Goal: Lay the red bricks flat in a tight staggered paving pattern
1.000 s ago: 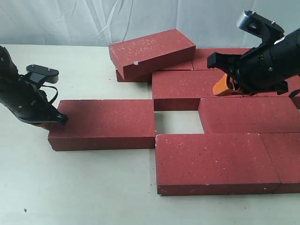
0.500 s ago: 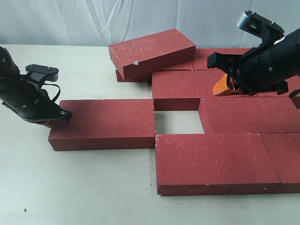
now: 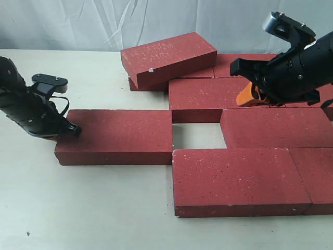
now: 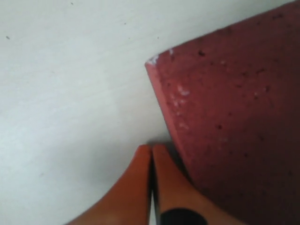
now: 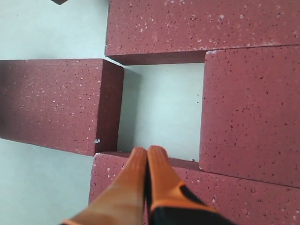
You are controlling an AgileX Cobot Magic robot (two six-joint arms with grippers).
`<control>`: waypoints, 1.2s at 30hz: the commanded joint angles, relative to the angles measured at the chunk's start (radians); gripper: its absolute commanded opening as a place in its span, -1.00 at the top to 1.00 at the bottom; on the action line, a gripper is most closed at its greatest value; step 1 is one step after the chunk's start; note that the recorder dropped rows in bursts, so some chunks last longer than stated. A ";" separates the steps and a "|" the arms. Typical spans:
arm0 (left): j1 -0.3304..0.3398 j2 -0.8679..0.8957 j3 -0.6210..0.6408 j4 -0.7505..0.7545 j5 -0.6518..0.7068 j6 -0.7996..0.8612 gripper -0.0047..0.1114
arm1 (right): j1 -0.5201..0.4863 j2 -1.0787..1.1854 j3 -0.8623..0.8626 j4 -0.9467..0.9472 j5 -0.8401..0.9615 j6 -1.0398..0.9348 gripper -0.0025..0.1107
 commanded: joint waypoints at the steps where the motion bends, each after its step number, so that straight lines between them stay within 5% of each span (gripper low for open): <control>1: -0.002 0.002 0.005 -0.010 -0.030 0.002 0.92 | -0.001 -0.002 0.005 -0.002 -0.011 -0.016 0.97; 20: 0.064 -0.156 0.005 0.055 -0.023 -0.053 0.92 | -0.001 -0.002 0.005 0.009 -0.009 -0.026 0.97; 26: -0.103 -0.228 0.005 -0.202 0.065 0.272 0.92 | -0.001 -0.002 0.005 0.009 -0.005 -0.026 0.97; 31: -0.305 -0.228 0.005 -0.212 0.081 0.290 0.92 | -0.001 -0.002 0.005 0.009 -0.005 -0.026 0.97; 36: -0.426 -0.222 -0.013 -0.212 0.134 0.286 0.92 | -0.001 -0.002 0.005 0.009 -0.007 -0.026 0.97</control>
